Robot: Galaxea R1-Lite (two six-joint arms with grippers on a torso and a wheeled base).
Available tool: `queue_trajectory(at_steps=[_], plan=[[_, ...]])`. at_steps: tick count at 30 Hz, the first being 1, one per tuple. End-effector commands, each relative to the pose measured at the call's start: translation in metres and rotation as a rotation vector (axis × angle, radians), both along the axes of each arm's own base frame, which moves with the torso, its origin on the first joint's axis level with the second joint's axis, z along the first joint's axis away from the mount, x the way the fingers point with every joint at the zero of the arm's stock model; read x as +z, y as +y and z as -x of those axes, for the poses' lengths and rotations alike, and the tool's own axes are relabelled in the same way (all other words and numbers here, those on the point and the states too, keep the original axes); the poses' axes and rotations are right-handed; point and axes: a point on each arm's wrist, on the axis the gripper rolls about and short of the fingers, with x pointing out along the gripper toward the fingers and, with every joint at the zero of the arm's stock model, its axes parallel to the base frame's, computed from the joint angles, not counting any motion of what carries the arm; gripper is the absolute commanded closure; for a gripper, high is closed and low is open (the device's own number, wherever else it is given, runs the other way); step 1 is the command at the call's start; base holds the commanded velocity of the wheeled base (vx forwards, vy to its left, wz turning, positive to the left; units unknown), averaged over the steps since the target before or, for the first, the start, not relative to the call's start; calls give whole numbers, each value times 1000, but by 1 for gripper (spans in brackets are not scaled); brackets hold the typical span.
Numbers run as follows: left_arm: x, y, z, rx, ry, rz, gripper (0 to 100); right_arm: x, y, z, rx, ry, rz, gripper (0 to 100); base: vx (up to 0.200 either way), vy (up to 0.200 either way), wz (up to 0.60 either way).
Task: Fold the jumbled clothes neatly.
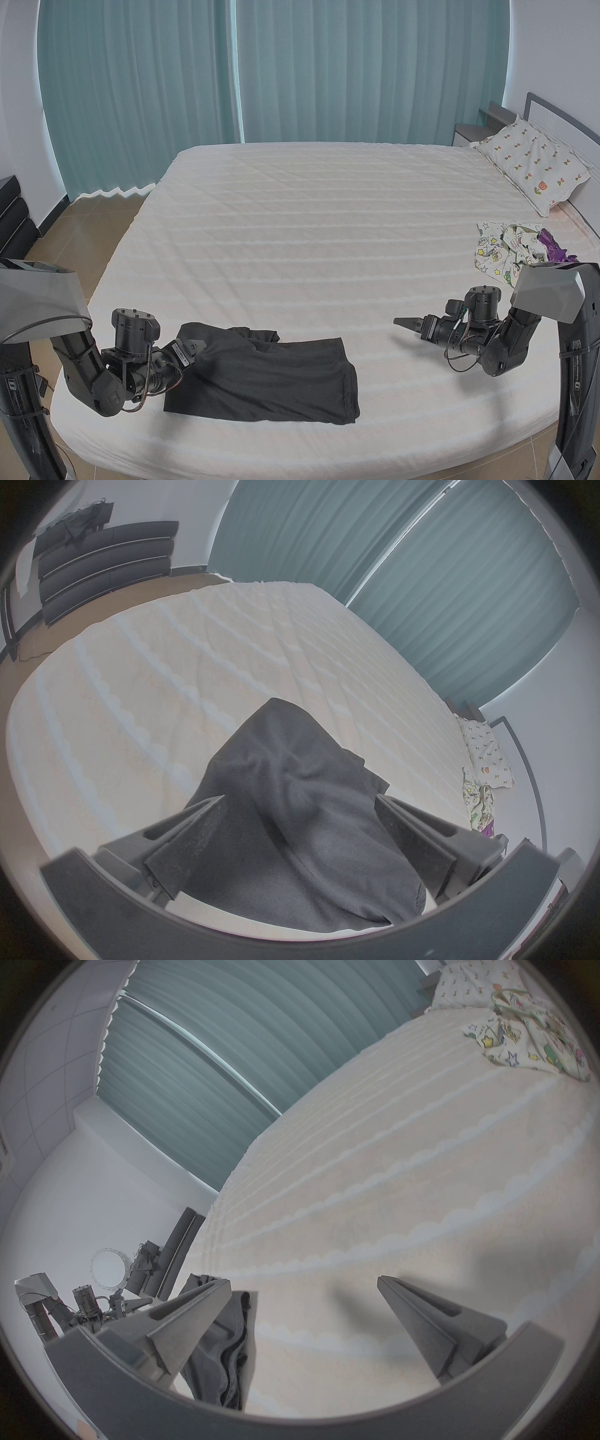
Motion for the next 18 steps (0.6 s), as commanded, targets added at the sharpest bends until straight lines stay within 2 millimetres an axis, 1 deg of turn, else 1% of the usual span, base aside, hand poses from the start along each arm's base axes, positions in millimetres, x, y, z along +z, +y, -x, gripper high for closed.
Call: queue_trajectory(at_steps=[1,3,4,6,8,10,11,12,13,14,17,18], plan=[[6,6,1,18,-20,1,0,12,5,-3,-19,-64,9,0,0,0,0],[16,12,0,30,-55,-1,0,24,7,-5,-33,-98,12,0,0,0,0],[24,16,1,29,-81,-5,0,34,7,-7,-43,-125,11,0,0,0,0],[36,23,3,35,-120,-13,0,45,5,-7,-53,-155,6,0,0,0,0],[43,26,7,38,-140,-25,0,52,2,-6,-72,-173,10,0,0,0,0],[52,30,15,34,-165,-45,0,67,-3,-5,-122,-205,20,0,0,0,0],[52,30,15,34,-165,-45,0,68,-3,-4,-125,-205,22,0,0,0,0],[66,38,24,52,-208,-48,0,83,-6,3,-162,-231,28,0,0,0,0],[71,39,27,56,-222,-46,0,87,-6,7,-165,-237,28,0,0,0,0],[80,42,34,63,-245,-46,0,99,-7,17,-174,-250,29,0,0,0,0],[94,48,46,83,-284,-51,0,124,-10,41,-173,-282,23,0,0,0,0],[96,49,48,83,-289,-51,0,127,-10,44,-173,-287,22,0,0,0,0]])
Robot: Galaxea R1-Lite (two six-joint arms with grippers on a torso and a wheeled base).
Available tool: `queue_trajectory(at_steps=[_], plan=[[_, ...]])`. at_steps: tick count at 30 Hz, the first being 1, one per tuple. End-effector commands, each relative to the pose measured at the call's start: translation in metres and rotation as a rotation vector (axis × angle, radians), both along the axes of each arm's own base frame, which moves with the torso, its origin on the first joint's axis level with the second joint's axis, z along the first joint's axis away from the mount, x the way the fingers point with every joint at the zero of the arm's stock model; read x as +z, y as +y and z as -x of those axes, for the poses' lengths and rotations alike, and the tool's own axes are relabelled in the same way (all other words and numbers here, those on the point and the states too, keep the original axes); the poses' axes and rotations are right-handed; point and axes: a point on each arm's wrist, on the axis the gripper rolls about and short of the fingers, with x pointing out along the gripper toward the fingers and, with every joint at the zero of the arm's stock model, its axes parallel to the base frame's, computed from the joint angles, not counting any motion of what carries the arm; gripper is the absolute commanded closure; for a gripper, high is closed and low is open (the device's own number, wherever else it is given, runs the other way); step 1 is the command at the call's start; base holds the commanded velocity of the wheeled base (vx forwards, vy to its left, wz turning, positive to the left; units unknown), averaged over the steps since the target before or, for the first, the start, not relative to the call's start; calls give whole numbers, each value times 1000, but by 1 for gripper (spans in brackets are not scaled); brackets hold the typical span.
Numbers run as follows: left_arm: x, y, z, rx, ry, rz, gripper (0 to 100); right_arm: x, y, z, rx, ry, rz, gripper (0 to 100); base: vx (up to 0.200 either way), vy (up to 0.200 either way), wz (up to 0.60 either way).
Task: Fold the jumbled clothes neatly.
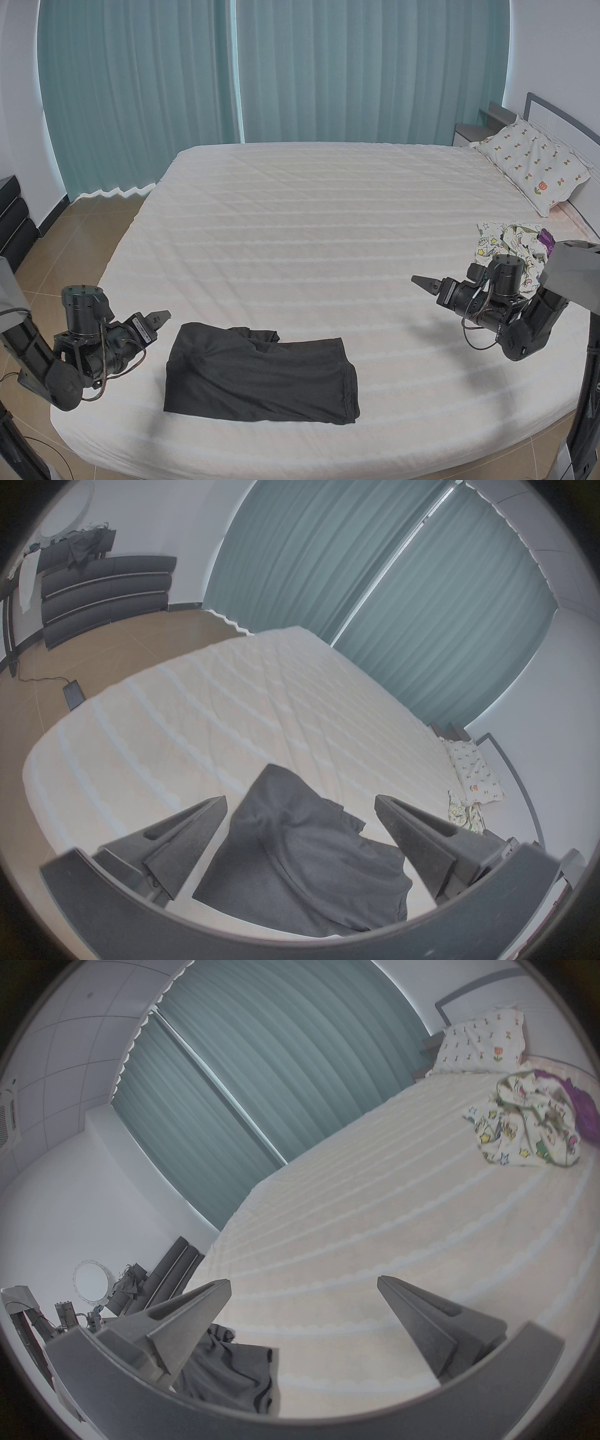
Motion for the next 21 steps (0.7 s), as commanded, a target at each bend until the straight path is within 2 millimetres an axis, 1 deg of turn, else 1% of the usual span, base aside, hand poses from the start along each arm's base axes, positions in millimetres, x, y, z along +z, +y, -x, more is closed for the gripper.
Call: queue_trajectory(at_steps=[1,2,3,5,6,7,8,10,11,12,13,16,18,19,21], plan=[[46,15,39,37,-145,-3,0,66,-9,56,-25,-107,-9,0,0,0,0],[52,15,46,30,-163,2,0,74,-11,67,-25,-119,-11,0,0,0,0],[60,15,59,8,-192,11,0,84,-13,84,-27,-140,-12,0,0,0,0],[70,15,78,-31,-226,20,0,97,-16,106,-27,-172,-17,0,0,0,0],[71,15,79,-31,-231,19,0,100,-16,111,-24,-181,-18,0,0,0,0],[80,16,95,-45,-261,14,0,116,-16,136,-12,-232,-27,0,0,0,0],[85,17,106,-48,-275,8,0,125,-16,153,1,-266,-33,0,0,0,0],[93,18,124,-45,-303,3,0,138,-14,185,34,-321,-41,0,0,0,0],[97,18,134,-45,-323,3,0,142,-16,196,36,-344,-38,0,0,0,0],[98,19,141,-47,-334,4,0,144,-17,203,37,-358,-33,0,0,0,0],[101,20,157,-45,-354,3,0,147,-21,219,27,-373,-10,0,0,0,0],[105,22,190,-51,-383,-20,0,143,-31,250,-15,-362,40,0,0,0,0],[105,23,204,-55,-400,-37,0,142,-35,265,-34,-374,64,0,0,0,0],[104,23,217,-56,-413,-56,0,141,-38,280,-42,-390,90,0,0,0,0],[101,25,228,-44,-425,-80,0,139,-42,297,-51,-404,114,0,0,0,0]])
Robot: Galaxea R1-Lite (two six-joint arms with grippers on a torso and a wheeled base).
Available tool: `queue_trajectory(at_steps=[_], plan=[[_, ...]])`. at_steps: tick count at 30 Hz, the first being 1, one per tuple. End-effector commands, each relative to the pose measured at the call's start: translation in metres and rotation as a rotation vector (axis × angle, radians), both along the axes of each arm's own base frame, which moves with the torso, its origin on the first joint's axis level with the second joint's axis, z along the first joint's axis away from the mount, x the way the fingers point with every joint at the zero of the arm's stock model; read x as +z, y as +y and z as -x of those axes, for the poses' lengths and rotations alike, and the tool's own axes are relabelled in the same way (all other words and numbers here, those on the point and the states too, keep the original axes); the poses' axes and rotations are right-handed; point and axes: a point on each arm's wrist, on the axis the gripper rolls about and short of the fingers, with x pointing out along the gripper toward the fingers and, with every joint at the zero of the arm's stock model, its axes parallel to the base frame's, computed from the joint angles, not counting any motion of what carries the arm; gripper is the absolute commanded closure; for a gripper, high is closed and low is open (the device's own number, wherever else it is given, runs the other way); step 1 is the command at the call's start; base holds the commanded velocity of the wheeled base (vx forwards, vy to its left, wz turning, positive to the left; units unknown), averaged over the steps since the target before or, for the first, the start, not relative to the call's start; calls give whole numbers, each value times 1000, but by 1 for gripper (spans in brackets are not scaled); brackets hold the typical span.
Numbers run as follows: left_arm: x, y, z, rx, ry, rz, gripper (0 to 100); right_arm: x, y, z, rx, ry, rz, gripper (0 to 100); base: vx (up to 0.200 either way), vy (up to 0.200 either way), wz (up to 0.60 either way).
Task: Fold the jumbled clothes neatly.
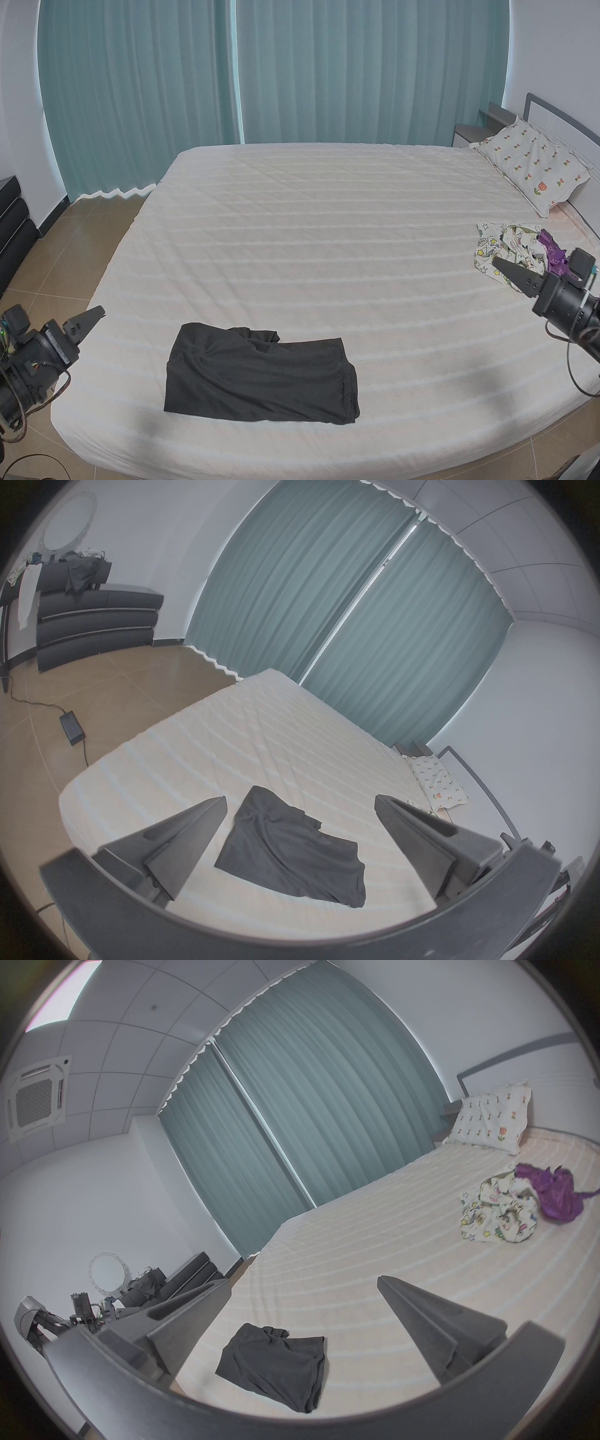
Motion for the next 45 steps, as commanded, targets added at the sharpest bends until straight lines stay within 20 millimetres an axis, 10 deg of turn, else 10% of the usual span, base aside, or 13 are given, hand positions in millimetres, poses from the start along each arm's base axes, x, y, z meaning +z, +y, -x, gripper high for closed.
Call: queue_trajectory(at_steps=[1,16,45], plan=[[10,6,95,6,-209,-61,0,4,-21,115,-55,-157,81,0,0,0,0],[-35,11,151,59,-314,-296,0,-58,-32,212,-115,-120,181,0,0,0,0],[-71,11,147,134,-368,-656,0,-96,-36,208,-429,-130,458,0,0,0,0]])
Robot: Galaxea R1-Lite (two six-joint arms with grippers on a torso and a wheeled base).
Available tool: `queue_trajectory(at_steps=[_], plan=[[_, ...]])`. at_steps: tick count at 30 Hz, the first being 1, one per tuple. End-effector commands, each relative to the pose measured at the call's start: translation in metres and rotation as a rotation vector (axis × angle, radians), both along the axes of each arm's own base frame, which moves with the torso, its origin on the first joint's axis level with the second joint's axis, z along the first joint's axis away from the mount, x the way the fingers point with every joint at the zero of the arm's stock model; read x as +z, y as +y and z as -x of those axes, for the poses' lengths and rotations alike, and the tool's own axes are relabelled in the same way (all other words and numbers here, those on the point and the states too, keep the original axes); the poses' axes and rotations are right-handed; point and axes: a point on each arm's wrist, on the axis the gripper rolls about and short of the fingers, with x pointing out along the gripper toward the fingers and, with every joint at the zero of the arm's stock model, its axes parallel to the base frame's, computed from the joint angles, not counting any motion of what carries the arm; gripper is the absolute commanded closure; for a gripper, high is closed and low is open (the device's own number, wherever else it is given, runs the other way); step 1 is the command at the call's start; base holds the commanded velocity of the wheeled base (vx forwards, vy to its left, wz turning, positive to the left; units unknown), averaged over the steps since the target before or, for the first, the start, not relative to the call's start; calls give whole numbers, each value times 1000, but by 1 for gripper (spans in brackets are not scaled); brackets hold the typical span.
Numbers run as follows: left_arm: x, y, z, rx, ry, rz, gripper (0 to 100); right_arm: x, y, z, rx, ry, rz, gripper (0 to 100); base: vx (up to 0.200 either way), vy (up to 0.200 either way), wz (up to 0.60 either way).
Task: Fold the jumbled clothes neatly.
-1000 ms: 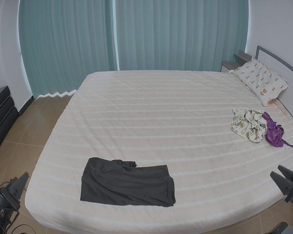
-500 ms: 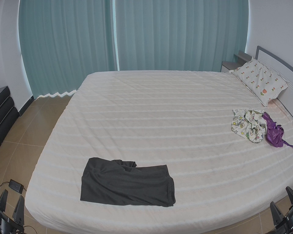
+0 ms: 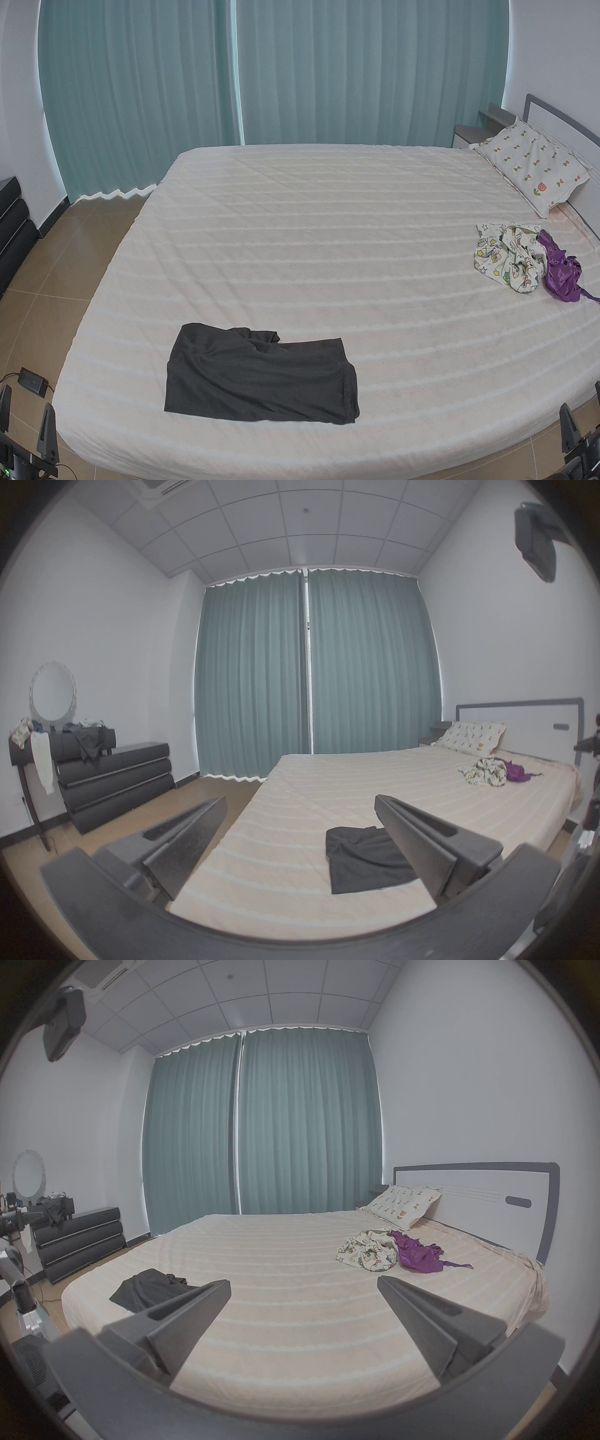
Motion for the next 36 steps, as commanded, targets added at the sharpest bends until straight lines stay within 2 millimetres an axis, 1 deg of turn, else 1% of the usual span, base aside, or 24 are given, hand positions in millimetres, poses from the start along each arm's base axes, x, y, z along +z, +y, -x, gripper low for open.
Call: queue_trajectory(at_steps=[1,10,13,14,16,19,36], plan=[[-6,0,-1,6,13,-20,0,-5,0,0,2,9,11,0,0,0,0],[-10,0,-1,-5,48,-20,0,-5,0,-1,7,4,8,0,0,0,0],[-10,-1,-1,-33,50,-18,0,-5,0,-1,8,4,8,0,0,0,0],[-11,-2,-1,-80,62,-18,0,-5,0,-1,8,3,6,0,0,0,0],[-14,-3,-2,-120,83,-9,0,-5,0,-1,8,3,6,0,0,0,0],[-18,-3,-1,-135,124,17,0,-5,0,-1,10,4,8,0,0,0,0],[-16,-3,-1,-131,110,24,0,-5,0,-1,11,3,2,0,0,0,0]])
